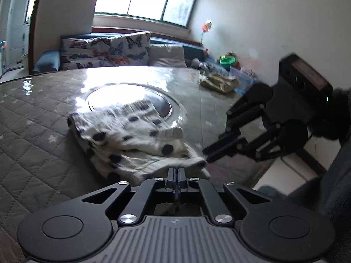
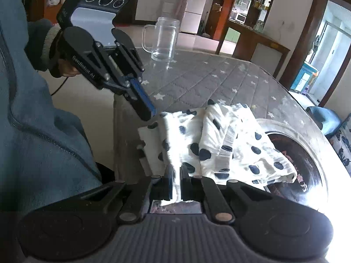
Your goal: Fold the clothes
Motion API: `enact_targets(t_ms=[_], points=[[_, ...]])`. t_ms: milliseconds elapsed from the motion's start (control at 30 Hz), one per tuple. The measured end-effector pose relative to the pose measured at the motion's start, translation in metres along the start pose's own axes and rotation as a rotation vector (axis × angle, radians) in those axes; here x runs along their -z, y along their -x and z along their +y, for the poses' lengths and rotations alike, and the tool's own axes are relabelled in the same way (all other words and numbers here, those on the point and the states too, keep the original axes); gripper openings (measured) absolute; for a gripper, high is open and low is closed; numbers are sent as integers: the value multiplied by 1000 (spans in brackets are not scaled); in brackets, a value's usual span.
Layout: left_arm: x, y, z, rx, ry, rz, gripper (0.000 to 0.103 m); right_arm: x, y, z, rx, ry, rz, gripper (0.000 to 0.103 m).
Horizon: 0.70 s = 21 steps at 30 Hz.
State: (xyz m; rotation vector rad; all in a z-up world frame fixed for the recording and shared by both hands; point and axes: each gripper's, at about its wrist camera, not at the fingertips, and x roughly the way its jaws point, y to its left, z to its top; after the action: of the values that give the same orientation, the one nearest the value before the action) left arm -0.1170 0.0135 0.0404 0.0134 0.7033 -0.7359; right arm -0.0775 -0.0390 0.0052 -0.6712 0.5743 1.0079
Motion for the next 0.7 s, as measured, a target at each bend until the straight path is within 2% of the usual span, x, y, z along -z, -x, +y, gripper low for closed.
enact_targets(t_ms=[133,200,300,433,533,567,600,700], points=[[3,-4,7,-50,22,4,6,0,-2,6,16,13,-8,9],[2,-2,7,-84,9,-12,22,0,-2,6,21,14,-12,14],[2,-5,6,-109,-8,-9,31,1,-6,6,25,7,-8,14],[7,-17,8,-155,-13,35,31,3,-11,5,32,-3,-4,14],[10,-21,12,-174,-4,39,29,4,-14,4,36,-11,0,14],[10,-22,12,-172,-3,38,26,4,-15,4,38,-13,1,14],[10,-22,13,-170,-2,36,18,4,-16,3,39,-15,2,13],[8,-19,11,-174,1,35,9,4,-12,4,41,-10,-1,9]])
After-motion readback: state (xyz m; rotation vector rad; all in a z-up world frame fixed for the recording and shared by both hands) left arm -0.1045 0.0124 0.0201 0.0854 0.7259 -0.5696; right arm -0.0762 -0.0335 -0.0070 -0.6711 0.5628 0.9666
